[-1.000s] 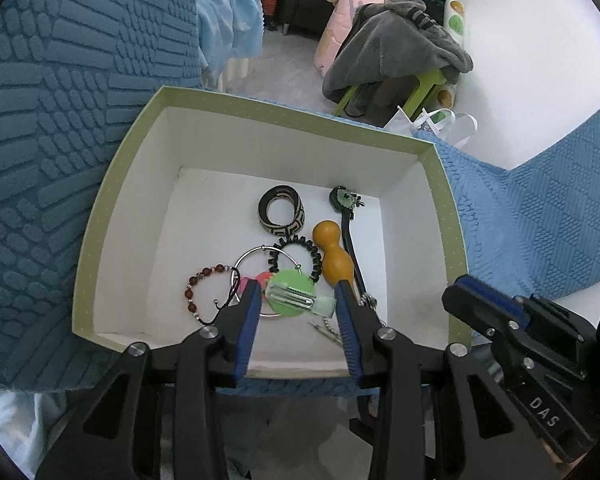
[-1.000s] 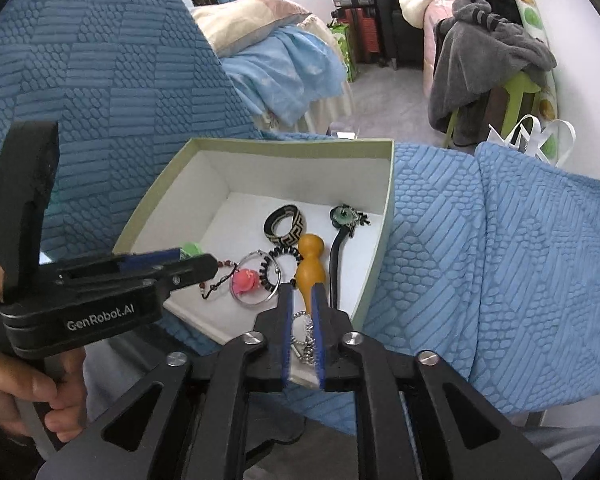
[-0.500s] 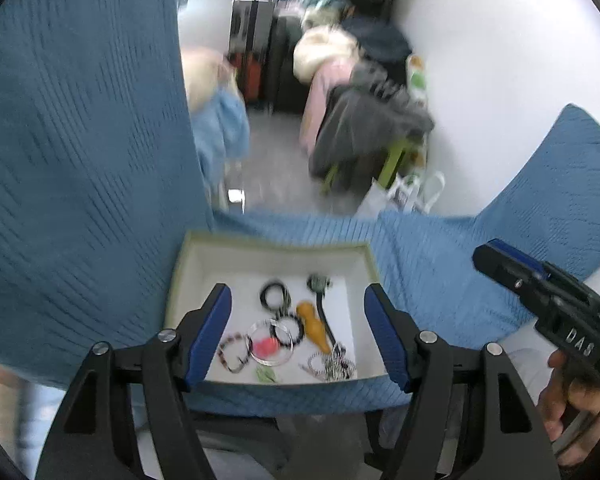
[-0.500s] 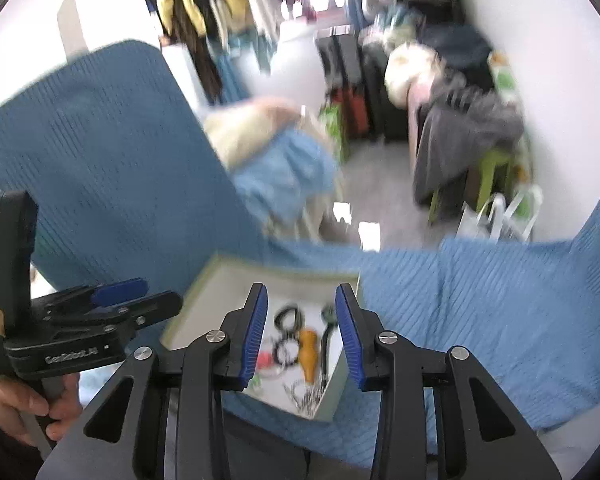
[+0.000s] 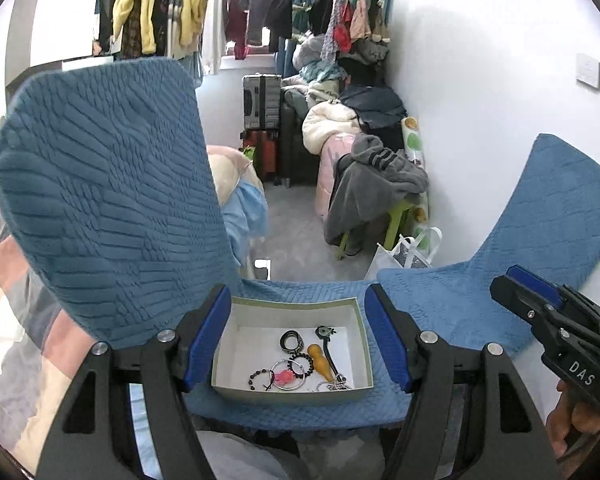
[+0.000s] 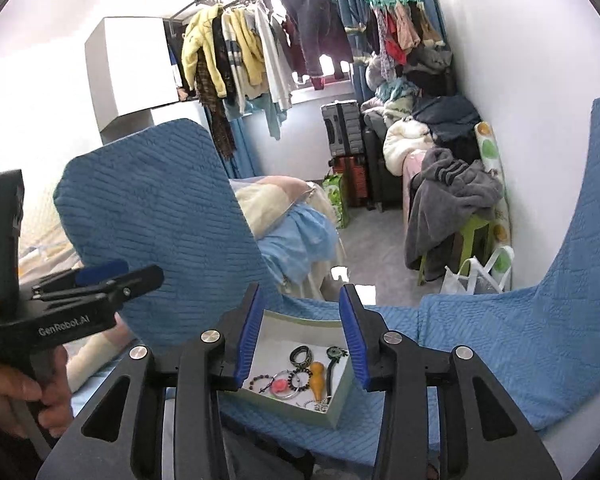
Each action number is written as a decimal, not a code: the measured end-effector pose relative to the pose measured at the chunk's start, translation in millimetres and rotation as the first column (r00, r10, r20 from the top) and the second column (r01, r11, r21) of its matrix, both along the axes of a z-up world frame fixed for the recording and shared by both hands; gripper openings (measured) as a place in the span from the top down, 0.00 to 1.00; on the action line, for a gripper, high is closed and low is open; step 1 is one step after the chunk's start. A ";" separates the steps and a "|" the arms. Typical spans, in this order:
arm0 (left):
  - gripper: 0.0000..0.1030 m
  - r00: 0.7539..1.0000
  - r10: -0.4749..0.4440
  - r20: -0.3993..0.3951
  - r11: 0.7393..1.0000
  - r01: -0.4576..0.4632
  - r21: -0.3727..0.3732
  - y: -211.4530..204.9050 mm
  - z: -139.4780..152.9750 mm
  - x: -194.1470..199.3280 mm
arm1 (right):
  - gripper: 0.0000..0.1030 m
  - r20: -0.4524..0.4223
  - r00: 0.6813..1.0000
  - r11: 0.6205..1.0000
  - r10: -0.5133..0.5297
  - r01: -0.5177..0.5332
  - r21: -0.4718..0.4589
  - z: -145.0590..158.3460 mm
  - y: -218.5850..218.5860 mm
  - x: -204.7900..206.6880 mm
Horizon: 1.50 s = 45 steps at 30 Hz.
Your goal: Organize jewelry
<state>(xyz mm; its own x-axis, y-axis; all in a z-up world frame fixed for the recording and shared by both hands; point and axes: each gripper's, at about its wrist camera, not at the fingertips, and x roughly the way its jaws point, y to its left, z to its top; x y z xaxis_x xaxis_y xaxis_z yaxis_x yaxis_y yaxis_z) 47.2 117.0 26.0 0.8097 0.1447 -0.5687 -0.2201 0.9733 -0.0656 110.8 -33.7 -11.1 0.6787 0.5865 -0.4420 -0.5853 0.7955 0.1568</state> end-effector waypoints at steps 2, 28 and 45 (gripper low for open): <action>0.32 1.000 0.002 0.006 1.000 -0.002 0.010 -3.5 0.7 -5.1 | 0.64 0.007 1.000 1.000 -0.012 0.012 0.001 -0.8 -3.6 -6.7; 0.31 0.993 0.042 -0.109 0.998 -0.048 -0.052 -26.3 -58.8 -33.2 | 0.62 -0.120 0.988 0.987 -0.097 0.080 -0.138 -80.0 -30.6 -45.5; 0.18 0.988 0.052 -0.148 0.997 -0.060 -0.046 -23.2 -71.9 -34.7 | 0.01 -0.114 0.975 0.971 -0.192 0.171 -0.169 -91.2 -38.9 -38.2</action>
<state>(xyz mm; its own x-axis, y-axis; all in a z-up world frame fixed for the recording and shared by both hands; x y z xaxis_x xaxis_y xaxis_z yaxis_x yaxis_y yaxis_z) 12.5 93.8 -45.9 0.7083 0.1560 -0.6884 -0.2851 0.9554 -0.0768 72.6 -72.7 -102.3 0.6988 0.3748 -0.6093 -0.4118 0.9072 0.0857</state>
